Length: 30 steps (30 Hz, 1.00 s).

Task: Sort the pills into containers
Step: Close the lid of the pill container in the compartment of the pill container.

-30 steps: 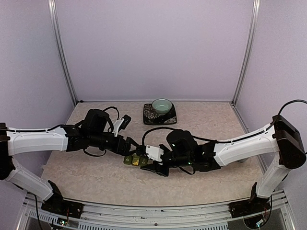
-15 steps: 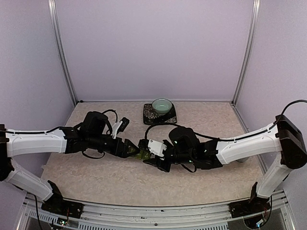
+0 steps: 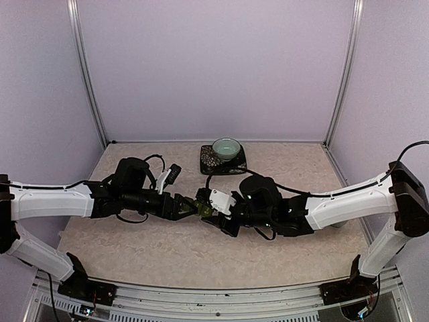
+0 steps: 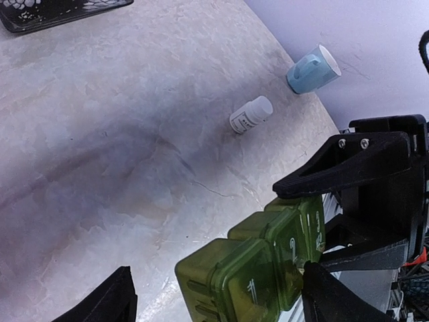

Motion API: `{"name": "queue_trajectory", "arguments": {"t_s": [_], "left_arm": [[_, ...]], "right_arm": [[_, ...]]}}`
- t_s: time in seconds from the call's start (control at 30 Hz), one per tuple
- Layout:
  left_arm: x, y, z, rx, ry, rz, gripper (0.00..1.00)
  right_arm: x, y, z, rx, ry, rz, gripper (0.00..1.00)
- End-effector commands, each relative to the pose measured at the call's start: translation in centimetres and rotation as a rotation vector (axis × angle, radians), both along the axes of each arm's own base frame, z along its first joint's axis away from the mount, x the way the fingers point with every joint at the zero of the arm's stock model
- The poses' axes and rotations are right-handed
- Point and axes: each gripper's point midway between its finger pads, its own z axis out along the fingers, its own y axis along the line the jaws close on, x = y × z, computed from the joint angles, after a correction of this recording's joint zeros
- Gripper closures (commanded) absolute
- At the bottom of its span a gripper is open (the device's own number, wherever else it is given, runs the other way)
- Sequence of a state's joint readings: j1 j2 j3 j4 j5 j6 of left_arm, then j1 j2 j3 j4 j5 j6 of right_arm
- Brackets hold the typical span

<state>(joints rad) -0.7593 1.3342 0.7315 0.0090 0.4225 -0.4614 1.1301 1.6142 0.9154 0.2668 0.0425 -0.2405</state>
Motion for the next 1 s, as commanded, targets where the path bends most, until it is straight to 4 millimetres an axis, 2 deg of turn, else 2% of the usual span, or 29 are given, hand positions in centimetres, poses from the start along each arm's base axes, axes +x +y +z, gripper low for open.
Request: {"name": "queue_trajectory", "arguments": {"t_s": [0.0, 0.23, 0.5, 0.97], "left_arm": [[-0.5, -0.6, 1.0, -0.085, 0.009, -0.023, 0.19], [-0.5, -0.7, 3.1, -0.183, -0.008, -0.024, 0.24], [-0.8, -1.1, 4.3, -0.258, 0.011, -0.043, 0.33], [-1.6, -1.4, 5.0, -0.333, 0.045, -0.080, 0.60]], "right_arm": [[0.3, -0.1, 3.5, 0.122, -0.029, -0.019, 0.78], [-0.2, -0.1, 4.5, 0.166, -0.021, 0.000, 0.78], [-0.3, 0.0, 4.7, 0.177, -0.017, 0.005, 0.78], [-0.2, 0.1, 5.0, 0.188, -0.026, -0.002, 0.78]]}}
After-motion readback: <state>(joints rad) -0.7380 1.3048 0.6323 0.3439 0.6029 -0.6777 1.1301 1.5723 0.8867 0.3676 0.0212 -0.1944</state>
